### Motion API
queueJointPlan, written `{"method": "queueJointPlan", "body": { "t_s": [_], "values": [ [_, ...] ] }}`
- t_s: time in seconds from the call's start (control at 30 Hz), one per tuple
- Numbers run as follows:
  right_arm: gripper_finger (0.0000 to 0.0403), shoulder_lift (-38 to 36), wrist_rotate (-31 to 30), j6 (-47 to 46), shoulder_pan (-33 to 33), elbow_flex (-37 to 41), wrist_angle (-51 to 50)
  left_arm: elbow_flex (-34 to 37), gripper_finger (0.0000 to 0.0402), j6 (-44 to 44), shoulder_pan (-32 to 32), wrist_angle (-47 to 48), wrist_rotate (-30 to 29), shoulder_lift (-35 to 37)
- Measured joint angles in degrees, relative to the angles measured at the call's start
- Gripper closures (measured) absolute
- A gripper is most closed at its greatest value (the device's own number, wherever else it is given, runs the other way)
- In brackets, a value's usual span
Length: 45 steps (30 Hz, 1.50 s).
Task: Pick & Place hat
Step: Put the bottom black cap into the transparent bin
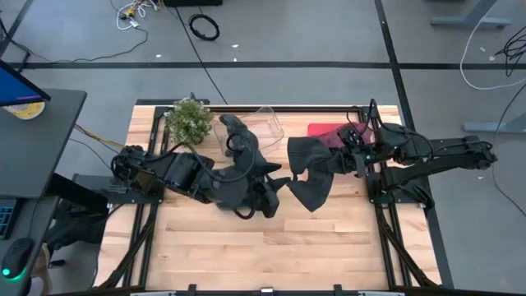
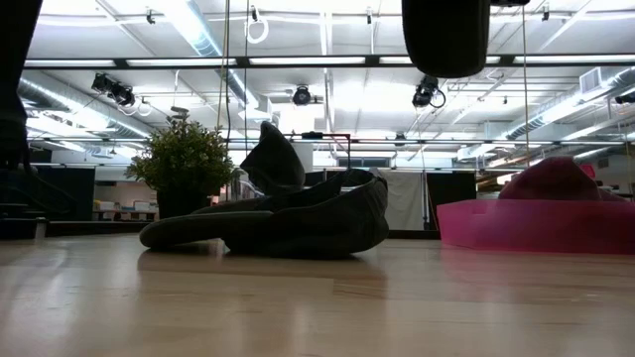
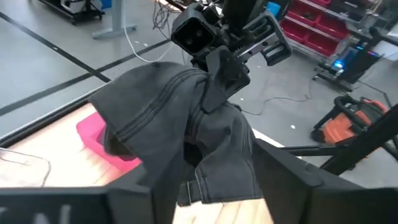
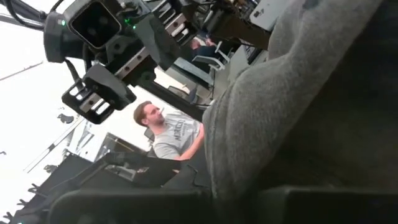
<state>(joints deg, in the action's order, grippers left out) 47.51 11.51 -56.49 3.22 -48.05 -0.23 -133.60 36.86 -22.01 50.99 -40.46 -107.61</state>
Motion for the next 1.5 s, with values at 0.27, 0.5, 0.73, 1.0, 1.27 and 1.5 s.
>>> {"method": "queueJointPlan", "body": {
  "t_s": [0.27, 0.5, 0.73, 1.0, 1.27, 1.5],
  "values": [
    [0.0391, 0.02, 0.02, 0.00, 0.00, 0.00, -0.15, 0.04, 0.0131, 0.04, 1.75, -0.62, 4.50, -0.89],
    [0.0391, 0.36, -1.95, -0.20, -0.02, 0.00, -0.42, -0.02, 0.0115, 1.54, 2.52, -1.06, 6.24, -1.79],
    [0.0391, 1.59, -5.91, -1.50, -0.71, 0.00, 3.24, 0.04, 0.0115, 1.13, 3.25, -0.66, 6.19, -2.64],
    [0.0391, 6.00, 9.48, -1.53, -11.69, 0.00, 10.28, 0.04, 0.0115, -3.21, 1.39, -1.93, 5.58, -2.52],
    [0.0391, 17.29, 33.69, -4.29, -27.17, 0.00, 23.67, 0.04, 0.0115, -3.58, 0.16, -1.54, 0.82, -2.43],
    [0.0391, 27.94, 45.97, -12.25, -32.73, -0.01, 43.05, 0.04, 0.0115, -3.67, 0.10, -1.08, -3.02, -2.40]
  ]
}}
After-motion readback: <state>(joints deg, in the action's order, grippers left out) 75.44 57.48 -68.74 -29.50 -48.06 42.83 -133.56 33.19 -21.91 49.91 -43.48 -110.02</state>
